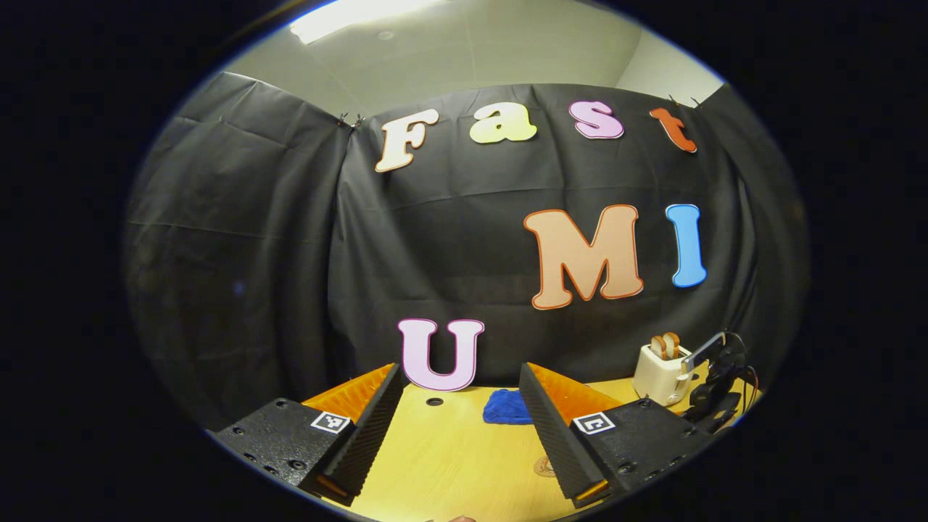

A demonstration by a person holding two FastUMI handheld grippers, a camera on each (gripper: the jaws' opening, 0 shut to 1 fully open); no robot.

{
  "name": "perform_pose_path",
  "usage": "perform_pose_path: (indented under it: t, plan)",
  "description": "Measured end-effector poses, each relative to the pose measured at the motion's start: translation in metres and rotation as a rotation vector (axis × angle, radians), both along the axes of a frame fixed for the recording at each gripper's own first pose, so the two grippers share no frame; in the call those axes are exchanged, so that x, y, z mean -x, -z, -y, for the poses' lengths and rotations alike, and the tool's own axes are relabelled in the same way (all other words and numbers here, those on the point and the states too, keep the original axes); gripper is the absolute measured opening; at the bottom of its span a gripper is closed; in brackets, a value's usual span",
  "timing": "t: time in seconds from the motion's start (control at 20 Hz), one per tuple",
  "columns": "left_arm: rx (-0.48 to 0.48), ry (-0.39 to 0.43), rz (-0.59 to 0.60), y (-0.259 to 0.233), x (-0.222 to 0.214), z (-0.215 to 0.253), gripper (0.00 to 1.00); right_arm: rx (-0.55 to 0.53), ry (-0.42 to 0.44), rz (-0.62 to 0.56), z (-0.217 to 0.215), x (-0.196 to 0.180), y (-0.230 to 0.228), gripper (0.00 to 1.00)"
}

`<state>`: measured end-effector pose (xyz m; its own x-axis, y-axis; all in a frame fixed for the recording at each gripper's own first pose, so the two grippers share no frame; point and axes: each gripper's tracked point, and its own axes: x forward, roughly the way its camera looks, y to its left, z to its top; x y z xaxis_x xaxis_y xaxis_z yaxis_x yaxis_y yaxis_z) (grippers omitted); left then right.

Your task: Open the teacup lid with one hand, grasp the water bottle and pour water into the teacup with the other hand; after pouring, place the water bottle on the coaster and then close the teacup lid.

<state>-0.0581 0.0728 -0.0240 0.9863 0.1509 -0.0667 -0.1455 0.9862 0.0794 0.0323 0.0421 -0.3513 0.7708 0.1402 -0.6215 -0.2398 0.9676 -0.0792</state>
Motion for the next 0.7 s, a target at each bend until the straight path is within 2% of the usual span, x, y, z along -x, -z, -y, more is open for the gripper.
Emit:
perform_pose_path:
  t: [0.15, 0.35, 0.7]
  plan:
    - [0.006, 0.089, -0.006, 0.026, -0.012, 0.020, 0.94, -0.044, 0.019, 0.028, 0.000, -0.001, -0.032, 0.26]
    - [0.014, 0.219, -0.064, 0.084, -0.026, 0.055, 0.95, -0.072, 0.048, 0.067, 0.015, 0.005, -0.080, 0.26]
    - [0.078, 0.323, -0.153, 0.168, -0.040, 0.094, 0.98, -0.056, 0.130, 0.111, 0.050, 0.026, -0.146, 0.26]
